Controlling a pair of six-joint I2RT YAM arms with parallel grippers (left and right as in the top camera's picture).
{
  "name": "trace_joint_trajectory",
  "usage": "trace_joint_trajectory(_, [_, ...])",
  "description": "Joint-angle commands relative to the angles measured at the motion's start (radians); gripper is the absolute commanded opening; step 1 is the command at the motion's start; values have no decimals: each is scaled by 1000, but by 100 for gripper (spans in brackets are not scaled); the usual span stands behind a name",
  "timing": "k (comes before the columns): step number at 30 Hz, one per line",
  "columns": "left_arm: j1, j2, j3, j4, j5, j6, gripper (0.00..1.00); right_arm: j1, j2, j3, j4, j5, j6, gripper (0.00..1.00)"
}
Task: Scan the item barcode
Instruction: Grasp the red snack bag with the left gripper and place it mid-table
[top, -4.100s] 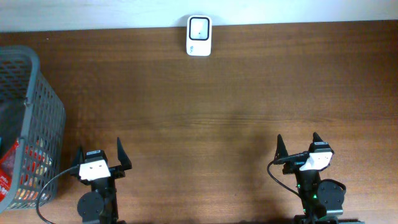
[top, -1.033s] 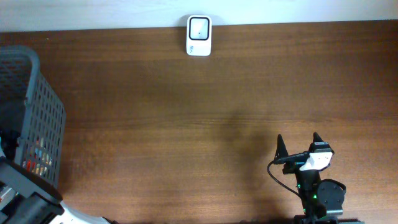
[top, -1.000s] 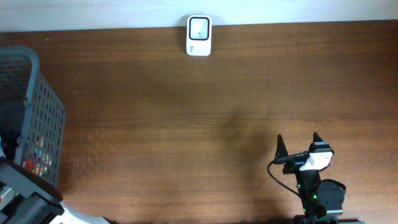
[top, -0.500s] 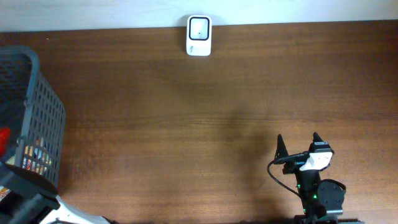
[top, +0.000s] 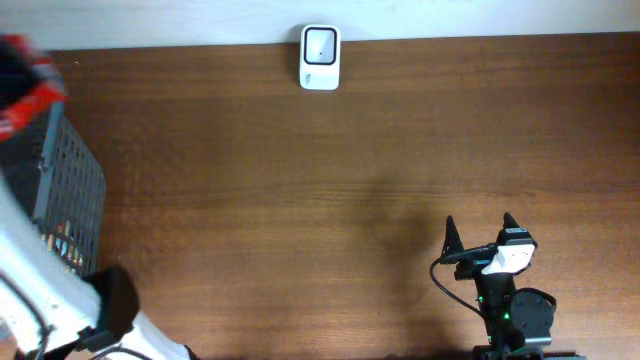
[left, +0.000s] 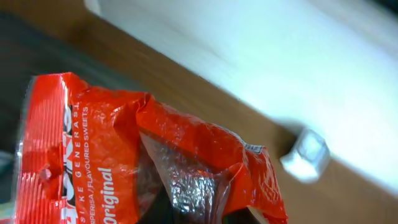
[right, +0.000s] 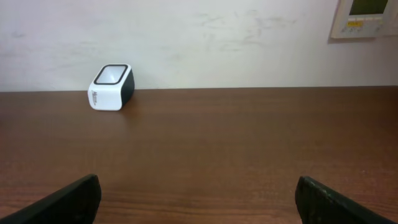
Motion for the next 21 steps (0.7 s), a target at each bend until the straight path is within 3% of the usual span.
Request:
trace_joint_trajectory(1, [-232,36,-70,-25,-74,21,0,-6,-7,-7,-3,9,-4,99])
trace_joint_trajectory(3, [-406,95,-171,-28,-114,21,0,-6,-7,-7,-3,9,-4,99])
trace_joint_trajectory(7, [-553,195,-310,0,-119,-6,0,-6,-7,-7,-3,9,-4,99])
trace_joint_trajectory(13, [-704,380,-478,130,-106,-45,0,-6,-7,-7,-3,9,-4,99])
trace_joint_trajectory(17, [-771,475,-494,182,-100,-44,4,-6,-7,-7,-3,9,-4,99])
trace_joint_trajectory(18, [-785,485,-494,196,-101,-44,29,-6,-7,-7,-3,9,-4,99])
trace_joint_trajectory(19, [-790,486,-494,207,-103,-44,47,-6,-7,-7,-3,9,-4,99])
trace_joint_trajectory(21, [-792,481,-484,217,-113,-43,65,-6,-7,-7,-3,9,-4,99])
